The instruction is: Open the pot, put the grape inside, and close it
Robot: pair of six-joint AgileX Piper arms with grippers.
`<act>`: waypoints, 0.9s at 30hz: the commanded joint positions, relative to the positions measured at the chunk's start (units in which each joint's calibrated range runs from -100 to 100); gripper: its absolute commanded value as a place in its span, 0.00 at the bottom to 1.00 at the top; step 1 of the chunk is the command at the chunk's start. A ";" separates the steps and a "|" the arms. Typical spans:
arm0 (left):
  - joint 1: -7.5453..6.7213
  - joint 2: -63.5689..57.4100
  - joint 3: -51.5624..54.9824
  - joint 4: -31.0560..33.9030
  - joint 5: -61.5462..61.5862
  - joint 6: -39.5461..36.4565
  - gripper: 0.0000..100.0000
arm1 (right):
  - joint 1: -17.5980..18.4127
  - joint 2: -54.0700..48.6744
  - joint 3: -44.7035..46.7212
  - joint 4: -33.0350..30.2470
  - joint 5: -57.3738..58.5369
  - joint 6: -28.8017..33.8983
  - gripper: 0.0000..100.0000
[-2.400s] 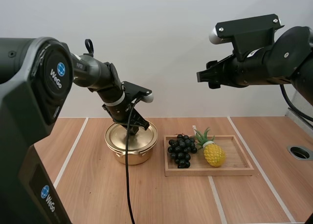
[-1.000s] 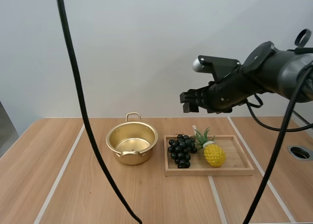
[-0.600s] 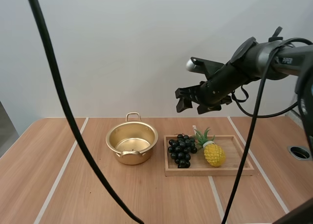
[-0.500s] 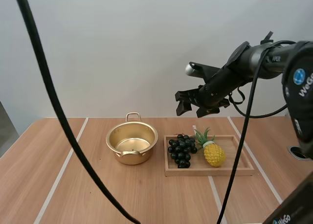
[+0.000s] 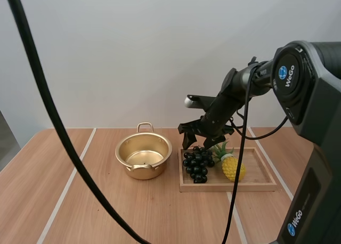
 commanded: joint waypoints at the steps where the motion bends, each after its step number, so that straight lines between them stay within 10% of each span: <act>1: 0.04 0.28 -0.17 -0.99 -0.70 -0.47 0.00 | 1.22 -0.22 -0.34 -5.45 -2.04 3.23 1.00; 27: 0.04 0.80 -0.17 -0.99 0.19 -0.47 0.00 | 4.12 -0.22 -0.34 -16.64 1.04 10.19 1.00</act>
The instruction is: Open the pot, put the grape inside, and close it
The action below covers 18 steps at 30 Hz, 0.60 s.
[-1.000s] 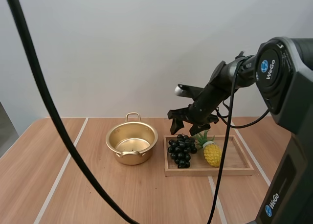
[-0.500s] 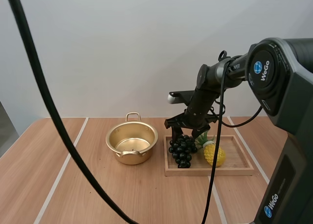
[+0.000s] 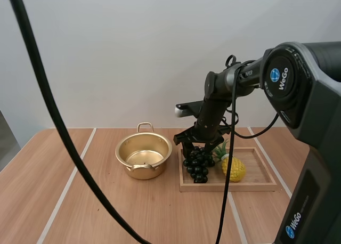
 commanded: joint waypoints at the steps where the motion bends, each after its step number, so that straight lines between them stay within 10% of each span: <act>1: 0.04 0.70 -0.17 -0.74 -0.31 -0.38 0.00 | 0.05 -0.22 -0.23 -1.14 0.25 0.63 1.00; 18: 0.04 0.96 -0.17 -1.94 0.02 -0.38 0.00 | 0.05 5.16 0.24 -0.79 0.25 0.52 1.00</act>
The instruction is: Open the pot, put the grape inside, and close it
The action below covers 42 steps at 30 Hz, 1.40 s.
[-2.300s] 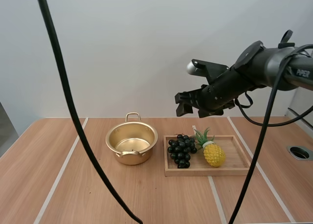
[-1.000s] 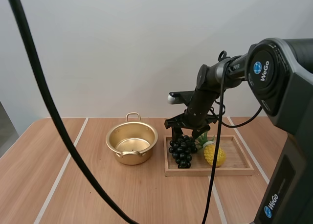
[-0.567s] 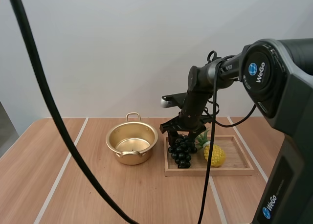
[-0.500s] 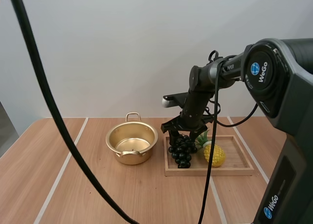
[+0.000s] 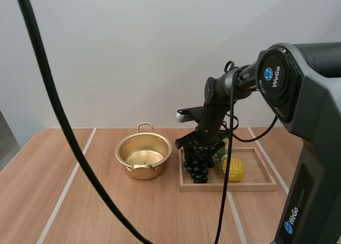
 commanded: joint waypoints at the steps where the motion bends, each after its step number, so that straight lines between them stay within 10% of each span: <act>1: 0.04 0.31 -0.17 -1.11 -1.05 -0.38 0.00 | 0.05 1.58 0.24 -0.33 0.74 0.03 1.00; 20: 0.04 0.90 -0.17 -1.11 -1.05 0.38 0.00 | 0.05 3.74 0.24 -0.33 -1.24 -0.54 1.00; 24: 0.04 0.90 -0.17 -1.11 -1.05 0.38 0.00 | 0.05 3.74 0.24 -0.33 -1.24 -0.54 0.04; 42: 0.04 0.90 -0.17 -1.11 -1.05 0.38 0.00 | 0.05 -4.53 -0.20 -0.31 1.34 -0.54 0.00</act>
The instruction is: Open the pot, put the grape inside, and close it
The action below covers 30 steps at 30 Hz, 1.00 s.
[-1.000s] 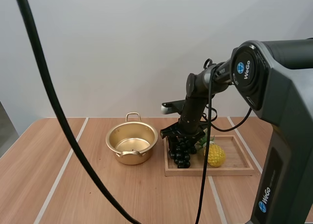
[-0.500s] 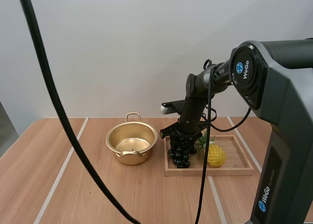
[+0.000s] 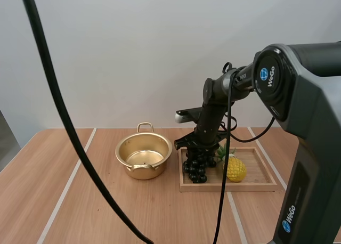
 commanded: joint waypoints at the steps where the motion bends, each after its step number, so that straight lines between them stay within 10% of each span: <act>1: 0.04 0.21 -0.17 -0.99 -1.23 -0.16 0.00 | 0.05 -4.16 0.32 -0.34 1.56 -0.26 0.00; 30: 0.04 0.20 -0.17 -0.99 -6.11 -0.16 0.00 | 0.05 -18.68 0.32 -0.09 6.08 -0.26 0.00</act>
